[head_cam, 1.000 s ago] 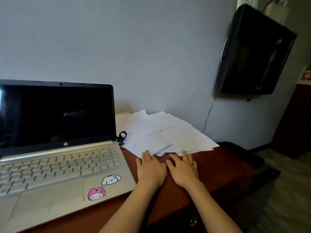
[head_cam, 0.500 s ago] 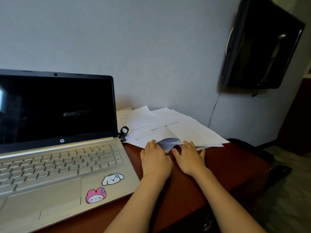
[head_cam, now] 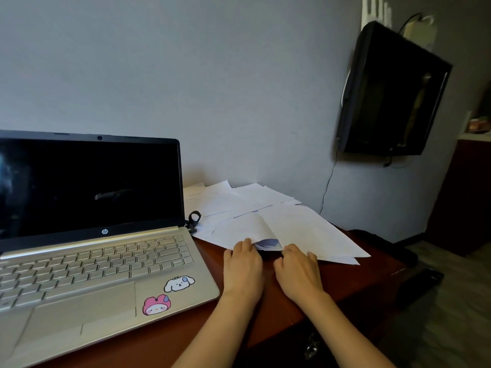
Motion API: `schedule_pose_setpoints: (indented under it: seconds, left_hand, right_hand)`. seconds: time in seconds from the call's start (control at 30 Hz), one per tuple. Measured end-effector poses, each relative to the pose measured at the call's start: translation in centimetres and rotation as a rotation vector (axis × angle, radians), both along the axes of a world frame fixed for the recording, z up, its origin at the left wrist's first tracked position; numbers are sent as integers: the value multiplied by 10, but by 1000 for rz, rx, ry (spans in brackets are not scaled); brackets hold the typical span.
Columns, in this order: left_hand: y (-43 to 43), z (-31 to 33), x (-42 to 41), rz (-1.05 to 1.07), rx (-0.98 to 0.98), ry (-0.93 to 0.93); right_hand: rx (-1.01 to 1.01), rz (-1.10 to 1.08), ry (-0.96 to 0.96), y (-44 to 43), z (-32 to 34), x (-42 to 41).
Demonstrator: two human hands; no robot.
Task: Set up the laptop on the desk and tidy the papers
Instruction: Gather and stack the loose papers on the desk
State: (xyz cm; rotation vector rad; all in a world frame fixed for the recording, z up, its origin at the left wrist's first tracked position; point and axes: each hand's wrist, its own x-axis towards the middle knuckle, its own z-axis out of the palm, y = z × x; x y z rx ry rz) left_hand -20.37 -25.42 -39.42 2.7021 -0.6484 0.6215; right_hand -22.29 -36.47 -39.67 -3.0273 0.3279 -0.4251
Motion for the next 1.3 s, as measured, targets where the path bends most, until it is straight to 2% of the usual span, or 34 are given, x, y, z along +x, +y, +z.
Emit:
schedule_pose_setpoints:
  seconds: [0.2,0.3,0.4,0.47,0.57,0.63,0.7,0.8,0.93,1.0,1.13,1.3]
  left_hand:
    - [6,-4,-4,-5,21,-170]
    - [9,2,-13,-19,32,-58]
    - [10,-1,-15,-51,32,1]
    - [11,-2,-17,-77,-9,79]
    - [14,-3,-19,-84,-156,100]
    - [16,-6,-20,-83,-203,136]
    - [15,-9,-18,-71,-186,162]
    - [15,-9,-15,-70,-147,187]
    - [18,-8,-15,-96,-135,238]
    - [19,-7,-15,-138,-124,237]
    - [19,-8,-17,-332,-87,184]
    - [17,-11,-18,-557,-37,117]
  right_hand:
    - [90,-71,-156,1,-1,-33]
    - [208,-64,-240,-6,-2,-50]
    - [517,-157,-371,-19,-1,-51]
    - [640,-166,-331,-24,1,-46]
    - [360,-219,-10,-35,-3,-37]
    - [226,-253,80,-38,-5,-32]
    - [172,-249,138,-40,-2,-28]
    - [210,-228,187,-42,11,-28]
    - [77,-211,131,-48,8,-36]
    - [158,-235,13,-52,4,-42]
    - [452,-227,-298,-57,11,-51]
    - [406,2,-295,-36,17,-57]
